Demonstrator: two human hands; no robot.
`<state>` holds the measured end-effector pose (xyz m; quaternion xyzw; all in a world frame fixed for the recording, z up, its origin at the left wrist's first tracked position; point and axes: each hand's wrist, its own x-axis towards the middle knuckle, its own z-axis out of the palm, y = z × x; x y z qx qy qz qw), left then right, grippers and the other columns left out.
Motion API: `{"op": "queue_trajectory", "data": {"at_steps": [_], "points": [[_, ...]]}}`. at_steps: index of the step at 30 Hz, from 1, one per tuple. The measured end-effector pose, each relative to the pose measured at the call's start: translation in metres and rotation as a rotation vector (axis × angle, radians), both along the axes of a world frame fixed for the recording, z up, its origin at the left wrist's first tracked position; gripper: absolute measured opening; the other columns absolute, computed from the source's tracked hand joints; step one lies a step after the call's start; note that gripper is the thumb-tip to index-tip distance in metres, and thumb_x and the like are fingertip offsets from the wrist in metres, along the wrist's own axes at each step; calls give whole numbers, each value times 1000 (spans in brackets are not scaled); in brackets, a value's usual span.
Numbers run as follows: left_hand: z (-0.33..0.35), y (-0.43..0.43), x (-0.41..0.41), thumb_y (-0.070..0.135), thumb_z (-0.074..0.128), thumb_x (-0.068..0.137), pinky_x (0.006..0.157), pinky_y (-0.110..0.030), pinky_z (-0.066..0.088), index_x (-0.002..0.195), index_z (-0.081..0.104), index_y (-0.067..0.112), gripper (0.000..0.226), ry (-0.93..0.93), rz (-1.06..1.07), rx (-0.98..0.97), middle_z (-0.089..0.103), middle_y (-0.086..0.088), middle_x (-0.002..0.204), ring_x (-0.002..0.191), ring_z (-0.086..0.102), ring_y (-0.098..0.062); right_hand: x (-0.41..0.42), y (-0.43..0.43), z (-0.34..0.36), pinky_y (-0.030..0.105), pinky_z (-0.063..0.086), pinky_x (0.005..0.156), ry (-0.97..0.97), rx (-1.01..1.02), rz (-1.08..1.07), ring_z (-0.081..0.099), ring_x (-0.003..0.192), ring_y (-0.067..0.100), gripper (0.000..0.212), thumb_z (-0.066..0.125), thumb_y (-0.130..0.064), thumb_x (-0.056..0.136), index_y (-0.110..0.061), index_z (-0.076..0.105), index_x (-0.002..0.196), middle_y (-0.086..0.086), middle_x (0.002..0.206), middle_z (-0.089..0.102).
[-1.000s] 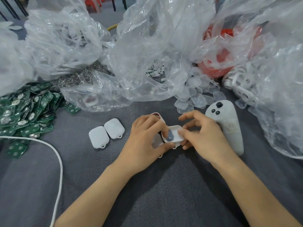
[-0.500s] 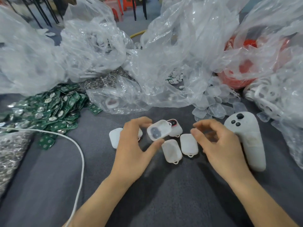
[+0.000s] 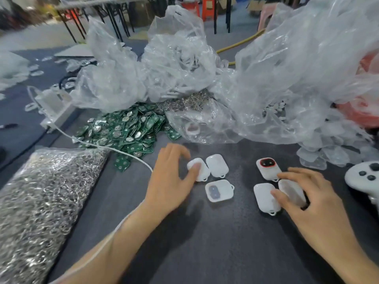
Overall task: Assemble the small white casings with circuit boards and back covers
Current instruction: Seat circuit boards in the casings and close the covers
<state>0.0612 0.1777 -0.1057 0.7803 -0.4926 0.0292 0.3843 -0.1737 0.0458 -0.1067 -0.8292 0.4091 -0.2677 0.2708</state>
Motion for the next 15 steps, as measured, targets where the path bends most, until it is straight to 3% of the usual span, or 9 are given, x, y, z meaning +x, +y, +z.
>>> {"op": "queue_trajectory", "data": {"at_steps": [3,6,9,12,15], "points": [[10,-30,70,17,58,89,94,-36,34,120,55,10,32,-178,287,101,54,-8,122,116,46,-31,0,-1,0,19,26,90,10,32,-4,47,109,17,27,76,-17,76,-22,69,102,-9,113,52],[18,-53,118,24,52,94,104,-46,32,142,41,13,51,-328,359,491,44,-13,143,131,38,-35,0,0,1,23,27,91,0,50,-19,45,111,16,26,75,-16,77,-23,69,101,-9,115,52],[23,-63,130,19,55,92,92,-47,38,122,58,8,32,-464,333,633,57,-17,121,117,47,-38,0,0,3,21,26,91,-17,64,-22,44,110,14,25,75,-16,77,-24,68,100,-10,114,52],[32,-64,131,15,63,88,83,-45,44,102,64,6,16,-516,306,552,64,-16,103,101,57,-38,1,-1,6,22,26,92,-49,86,-26,44,110,13,24,75,-15,77,-25,69,98,-9,115,53],[39,-58,132,13,65,88,74,-43,47,92,66,2,12,-440,273,405,64,-14,105,93,60,-36,1,-2,7,21,27,93,-68,110,-28,44,112,12,23,73,-17,79,-25,69,100,-9,118,53]]}}
